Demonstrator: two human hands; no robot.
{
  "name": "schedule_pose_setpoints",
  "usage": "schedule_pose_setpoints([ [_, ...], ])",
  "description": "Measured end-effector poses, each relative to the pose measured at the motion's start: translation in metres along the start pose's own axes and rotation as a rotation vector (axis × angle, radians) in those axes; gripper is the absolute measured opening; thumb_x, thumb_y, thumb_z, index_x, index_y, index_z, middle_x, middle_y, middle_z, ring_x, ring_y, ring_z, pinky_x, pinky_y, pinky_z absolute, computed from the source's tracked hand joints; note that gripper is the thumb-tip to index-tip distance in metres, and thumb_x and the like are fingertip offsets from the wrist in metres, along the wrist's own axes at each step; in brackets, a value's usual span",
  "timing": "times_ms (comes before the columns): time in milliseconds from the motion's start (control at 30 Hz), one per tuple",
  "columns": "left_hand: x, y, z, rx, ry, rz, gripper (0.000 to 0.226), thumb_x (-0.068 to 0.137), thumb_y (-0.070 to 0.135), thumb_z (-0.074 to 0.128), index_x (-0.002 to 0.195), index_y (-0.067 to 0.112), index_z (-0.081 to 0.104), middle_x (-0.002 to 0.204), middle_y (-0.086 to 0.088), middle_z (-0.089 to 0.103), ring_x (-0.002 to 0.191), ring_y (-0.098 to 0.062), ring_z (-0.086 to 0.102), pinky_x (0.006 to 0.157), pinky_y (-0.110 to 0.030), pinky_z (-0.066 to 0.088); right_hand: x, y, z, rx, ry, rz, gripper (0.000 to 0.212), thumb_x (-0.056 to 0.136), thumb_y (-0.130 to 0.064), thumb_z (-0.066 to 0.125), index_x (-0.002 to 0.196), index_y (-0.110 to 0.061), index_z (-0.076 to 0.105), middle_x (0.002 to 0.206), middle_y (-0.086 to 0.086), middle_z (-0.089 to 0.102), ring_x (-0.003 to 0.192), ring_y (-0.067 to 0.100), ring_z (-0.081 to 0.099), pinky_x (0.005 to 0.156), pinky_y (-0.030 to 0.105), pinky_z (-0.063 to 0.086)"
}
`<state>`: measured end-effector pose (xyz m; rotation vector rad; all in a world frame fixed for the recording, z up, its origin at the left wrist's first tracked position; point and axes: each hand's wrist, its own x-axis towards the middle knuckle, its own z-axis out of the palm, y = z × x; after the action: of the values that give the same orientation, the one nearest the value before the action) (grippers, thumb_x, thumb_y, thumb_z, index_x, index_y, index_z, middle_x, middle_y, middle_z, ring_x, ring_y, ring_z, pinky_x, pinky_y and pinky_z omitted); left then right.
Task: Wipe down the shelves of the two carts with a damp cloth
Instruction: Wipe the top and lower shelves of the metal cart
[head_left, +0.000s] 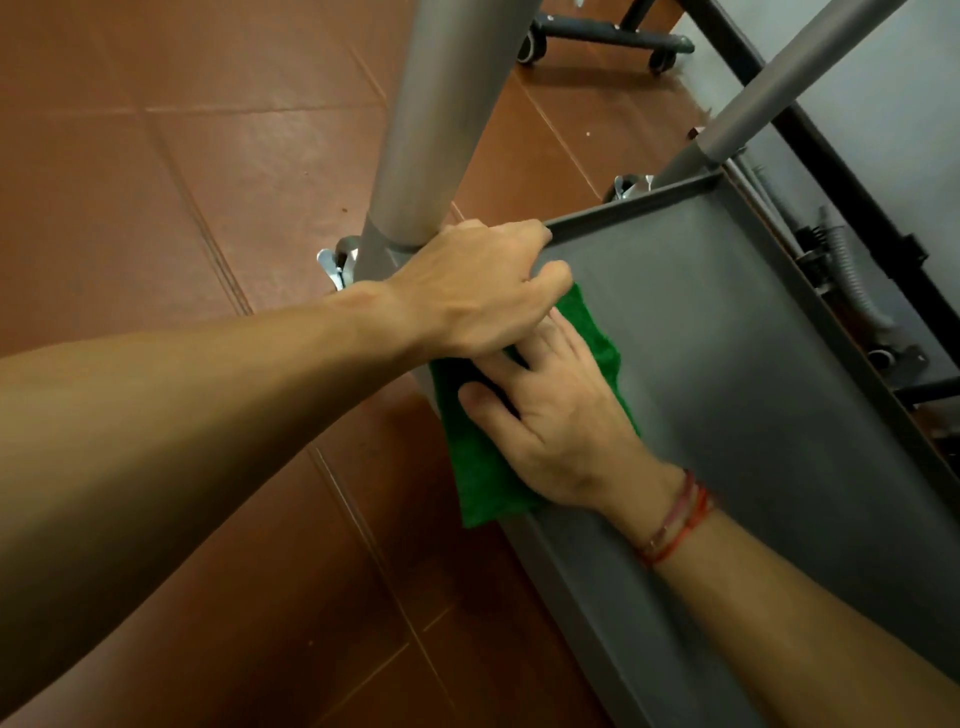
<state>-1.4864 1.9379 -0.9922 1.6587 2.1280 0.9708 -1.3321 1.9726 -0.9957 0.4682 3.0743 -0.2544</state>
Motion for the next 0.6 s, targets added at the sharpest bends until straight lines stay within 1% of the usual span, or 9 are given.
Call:
schedule_pose_setpoints([
  [67, 0.000, -0.002, 0.002, 0.007, -0.001, 0.009, 0.036, 0.094, 0.044, 0.028, 0.100, 0.019, 0.053, 0.100, -0.005, 0.063, 0.095, -0.033, 0.054, 0.077, -0.040, 0.036, 0.007, 0.022, -0.001, -0.037, -0.005, 0.035, 0.052, 0.099, -0.050, 0.032, 0.144, -0.028, 0.048, 0.155, 0.010, 0.037, 0.148, 0.029, 0.026, 0.119, 0.055, 0.021],
  [100, 0.001, -0.004, 0.003, 0.008, 0.004, 0.020, 0.036, 0.095, 0.044, 0.028, 0.102, 0.019, 0.053, 0.104, -0.007, 0.064, 0.098, -0.034, 0.054, 0.078, -0.040, 0.036, 0.010, 0.036, -0.003, -0.055, -0.005, 0.091, 0.057, 0.099, -0.053, 0.028, 0.148, -0.029, 0.043, 0.160, 0.008, 0.031, 0.150, 0.026, 0.021, 0.121, 0.053, 0.017],
  [167, 0.000, -0.006, 0.004, 0.025, 0.018, 0.039, 0.036, 0.095, 0.044, 0.029, 0.107, 0.020, 0.053, 0.108, -0.010, 0.064, 0.101, -0.033, 0.054, 0.078, -0.038, 0.036, 0.011, 0.074, -0.007, -0.070, 0.035, 0.275, 0.064, 0.096, -0.059, 0.021, 0.154, -0.035, 0.030, 0.165, 0.002, 0.020, 0.153, 0.021, 0.014, 0.123, 0.046, 0.011],
  [233, -0.004, -0.006, 0.004, 0.049, 0.026, 0.038, 0.042, 0.094, 0.046, 0.027, 0.112, 0.019, 0.053, 0.110, -0.010, 0.064, 0.104, -0.032, 0.054, 0.083, -0.040, 0.040, 0.006, 0.111, -0.016, -0.066, 0.061, 0.516, 0.063, 0.096, -0.060, 0.022, 0.155, -0.039, 0.023, 0.166, 0.002, 0.016, 0.153, 0.021, 0.012, 0.124, 0.048, 0.008],
  [300, -0.009, -0.004, 0.006, 0.113, 0.043, 0.044, 0.048, 0.094, 0.045, 0.026, 0.120, 0.016, 0.053, 0.128, -0.010, 0.060, 0.109, -0.033, 0.054, 0.093, -0.044, 0.044, 0.001, 0.127, -0.020, -0.055, 0.027, 0.683, 0.057, 0.102, -0.056, 0.026, 0.156, -0.040, 0.017, 0.167, 0.004, 0.011, 0.154, 0.022, 0.008, 0.123, 0.052, 0.003],
  [367, -0.012, -0.002, 0.010, 0.203, 0.093, 0.064, 0.050, 0.096, 0.043, 0.028, 0.130, 0.013, 0.051, 0.149, -0.006, 0.047, 0.112, -0.034, 0.054, 0.096, -0.045, 0.044, -0.001, 0.121, -0.018, -0.080, 0.012, 0.695, 0.056, 0.103, -0.055, 0.026, 0.156, -0.041, 0.015, 0.167, 0.004, 0.008, 0.154, 0.023, 0.005, 0.123, 0.052, -0.001],
  [400, -0.012, -0.002, 0.011, 0.236, 0.123, 0.069, 0.052, 0.096, 0.043, 0.029, 0.133, 0.013, 0.050, 0.154, -0.004, 0.042, 0.111, -0.035, 0.055, 0.096, -0.044, 0.044, -0.002, 0.113, -0.016, -0.089, 0.013, 0.672, 0.057, 0.102, -0.058, 0.024, 0.156, -0.043, 0.014, 0.167, 0.003, 0.007, 0.154, 0.023, 0.004, 0.122, 0.052, -0.002],
  [500, -0.015, -0.003, 0.016, 0.281, 0.183, 0.061, 0.057, 0.093, 0.045, 0.030, 0.135, 0.012, 0.051, 0.155, -0.005, 0.041, 0.105, -0.036, 0.056, 0.090, -0.043, 0.046, -0.002, 0.084, -0.015, -0.100, -0.011, 0.580, 0.066, 0.093, -0.069, 0.013, 0.155, -0.048, 0.010, 0.168, 0.000, 0.005, 0.154, 0.023, 0.002, 0.123, 0.053, -0.001],
  [600, -0.015, -0.003, 0.020, 0.312, 0.209, 0.068, 0.058, 0.092, 0.044, 0.032, 0.132, 0.008, 0.055, 0.151, -0.009, 0.046, 0.093, -0.039, 0.057, 0.082, -0.045, 0.047, -0.005, 0.045, -0.008, -0.135, -0.015, 0.382, 0.069, 0.090, -0.066, 0.010, 0.156, -0.044, 0.014, 0.168, 0.001, 0.007, 0.154, 0.024, 0.001, 0.123, 0.052, 0.003],
])
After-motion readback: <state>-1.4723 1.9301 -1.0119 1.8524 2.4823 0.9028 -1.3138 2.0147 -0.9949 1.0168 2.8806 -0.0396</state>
